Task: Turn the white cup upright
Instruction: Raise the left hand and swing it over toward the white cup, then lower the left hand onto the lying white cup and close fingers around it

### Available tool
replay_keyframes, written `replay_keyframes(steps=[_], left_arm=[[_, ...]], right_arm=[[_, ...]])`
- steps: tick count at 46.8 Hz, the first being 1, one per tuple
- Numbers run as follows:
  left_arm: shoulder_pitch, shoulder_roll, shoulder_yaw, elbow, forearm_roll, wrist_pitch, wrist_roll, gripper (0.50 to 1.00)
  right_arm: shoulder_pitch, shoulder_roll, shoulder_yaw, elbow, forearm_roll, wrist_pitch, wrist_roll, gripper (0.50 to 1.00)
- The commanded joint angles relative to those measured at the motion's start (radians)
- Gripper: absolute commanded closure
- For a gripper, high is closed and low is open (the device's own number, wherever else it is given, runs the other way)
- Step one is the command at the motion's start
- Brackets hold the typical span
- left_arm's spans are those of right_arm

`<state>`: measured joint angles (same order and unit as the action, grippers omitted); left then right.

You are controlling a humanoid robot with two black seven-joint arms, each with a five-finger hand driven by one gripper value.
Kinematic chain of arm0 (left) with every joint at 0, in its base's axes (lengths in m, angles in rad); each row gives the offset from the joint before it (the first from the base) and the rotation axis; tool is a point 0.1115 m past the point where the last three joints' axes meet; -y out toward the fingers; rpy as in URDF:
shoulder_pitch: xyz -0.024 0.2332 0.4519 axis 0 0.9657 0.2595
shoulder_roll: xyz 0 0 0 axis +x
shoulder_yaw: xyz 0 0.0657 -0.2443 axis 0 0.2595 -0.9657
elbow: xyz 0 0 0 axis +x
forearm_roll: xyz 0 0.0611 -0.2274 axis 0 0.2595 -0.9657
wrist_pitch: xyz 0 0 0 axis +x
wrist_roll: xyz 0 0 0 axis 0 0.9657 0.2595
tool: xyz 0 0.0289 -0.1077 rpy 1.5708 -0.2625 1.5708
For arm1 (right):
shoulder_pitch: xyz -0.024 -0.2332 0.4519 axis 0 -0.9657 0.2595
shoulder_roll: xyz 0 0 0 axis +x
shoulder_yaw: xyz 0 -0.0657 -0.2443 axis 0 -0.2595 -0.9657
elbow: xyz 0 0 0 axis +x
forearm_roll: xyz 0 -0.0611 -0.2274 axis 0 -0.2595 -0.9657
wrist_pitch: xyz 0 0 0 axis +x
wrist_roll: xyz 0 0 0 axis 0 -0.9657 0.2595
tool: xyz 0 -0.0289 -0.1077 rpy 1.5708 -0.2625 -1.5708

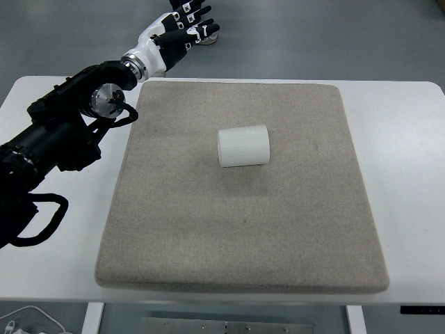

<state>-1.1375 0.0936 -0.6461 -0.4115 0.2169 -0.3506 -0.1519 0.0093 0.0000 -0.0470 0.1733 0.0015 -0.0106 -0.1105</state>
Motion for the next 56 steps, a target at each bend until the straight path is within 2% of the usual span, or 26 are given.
replay_keyframes(steps=[1,14,24,36,44,56], left_arm=[[-0.015,0.014,0.000,-0.032,0.071,-0.001,0.003,0.501],[-0.065,0.089,0.049,-0.197,0.292,-0.008,0.018,0.504],[-0.090,0.144,0.131,-0.315,0.407,-0.008,0.090,0.514],[-0.093,0.198,0.157,-0.483,0.544,-0.011,0.248,0.519],[-0.093,0.202,0.157,-0.569,0.593,-0.034,0.386,0.519],[-0.082,0.190,0.158,-0.653,0.708,-0.041,0.494,0.519]], right_arm=[[0.000,0.000,-0.001,0.000,0.000,0.001,0.000,0.570],[0.000,0.000,-0.001,0.000,0.000,0.000,0.000,0.570],[0.000,0.000,0.001,0.000,0.000,0.000,0.000,0.570],[0.000,0.000,0.001,0.000,0.000,0.000,0.000,0.570],[0.000,0.000,-0.001,0.000,0.000,0.000,0.000,0.570],[0.000,0.000,0.001,0.000,0.000,0.000,0.000,0.570]])
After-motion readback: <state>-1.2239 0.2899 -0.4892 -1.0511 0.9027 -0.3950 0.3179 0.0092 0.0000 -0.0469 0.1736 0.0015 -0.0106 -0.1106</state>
